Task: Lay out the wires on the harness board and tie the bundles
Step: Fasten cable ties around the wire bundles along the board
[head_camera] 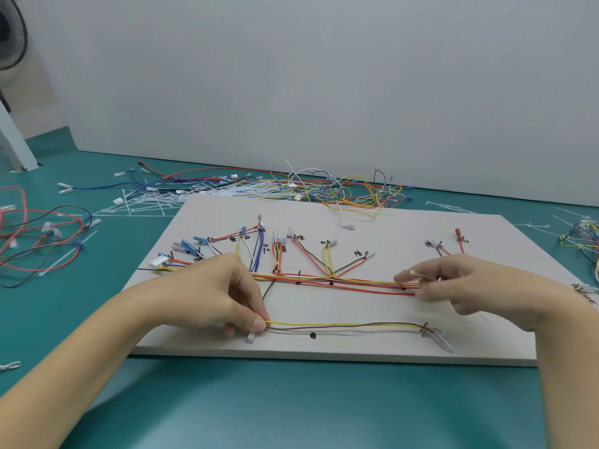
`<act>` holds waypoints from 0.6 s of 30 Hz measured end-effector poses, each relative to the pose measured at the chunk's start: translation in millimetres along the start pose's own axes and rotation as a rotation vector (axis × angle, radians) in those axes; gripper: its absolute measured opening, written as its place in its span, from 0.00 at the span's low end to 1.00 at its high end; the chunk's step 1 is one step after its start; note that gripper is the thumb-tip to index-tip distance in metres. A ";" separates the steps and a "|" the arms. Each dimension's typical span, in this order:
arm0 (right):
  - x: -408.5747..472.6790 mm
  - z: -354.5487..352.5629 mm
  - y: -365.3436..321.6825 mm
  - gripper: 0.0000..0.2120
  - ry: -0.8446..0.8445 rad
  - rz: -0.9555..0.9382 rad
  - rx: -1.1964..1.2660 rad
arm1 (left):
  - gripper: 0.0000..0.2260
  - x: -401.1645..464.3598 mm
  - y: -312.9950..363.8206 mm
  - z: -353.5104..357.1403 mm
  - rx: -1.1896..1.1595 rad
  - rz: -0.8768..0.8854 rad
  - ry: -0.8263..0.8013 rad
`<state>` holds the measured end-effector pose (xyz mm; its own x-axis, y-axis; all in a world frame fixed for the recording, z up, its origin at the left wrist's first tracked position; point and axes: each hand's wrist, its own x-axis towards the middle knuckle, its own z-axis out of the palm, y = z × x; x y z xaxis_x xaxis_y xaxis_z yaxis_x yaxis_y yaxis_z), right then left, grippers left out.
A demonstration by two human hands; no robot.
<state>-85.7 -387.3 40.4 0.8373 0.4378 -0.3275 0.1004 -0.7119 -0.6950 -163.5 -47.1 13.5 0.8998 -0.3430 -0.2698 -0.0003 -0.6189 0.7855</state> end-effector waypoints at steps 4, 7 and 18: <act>-1.0 0.8 -8.2 0.11 0.081 -0.052 0.123 | 0.02 2.4 -2.1 1.1 0.038 0.033 0.037; 7.2 16.3 -20.4 0.16 0.057 -0.131 0.196 | 0.04 3.3 -4.0 0.5 0.041 0.060 0.072; 41.2 80.0 -50.7 0.17 0.176 -0.274 0.405 | 0.08 1.7 -3.9 1.1 0.094 0.071 0.025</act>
<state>-99.3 -289.3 11.0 0.8905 0.4549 -0.0106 0.1415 -0.2991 -0.9437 -162.5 -46.0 9.5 0.9068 -0.3711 -0.2002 -0.1043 -0.6574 0.7462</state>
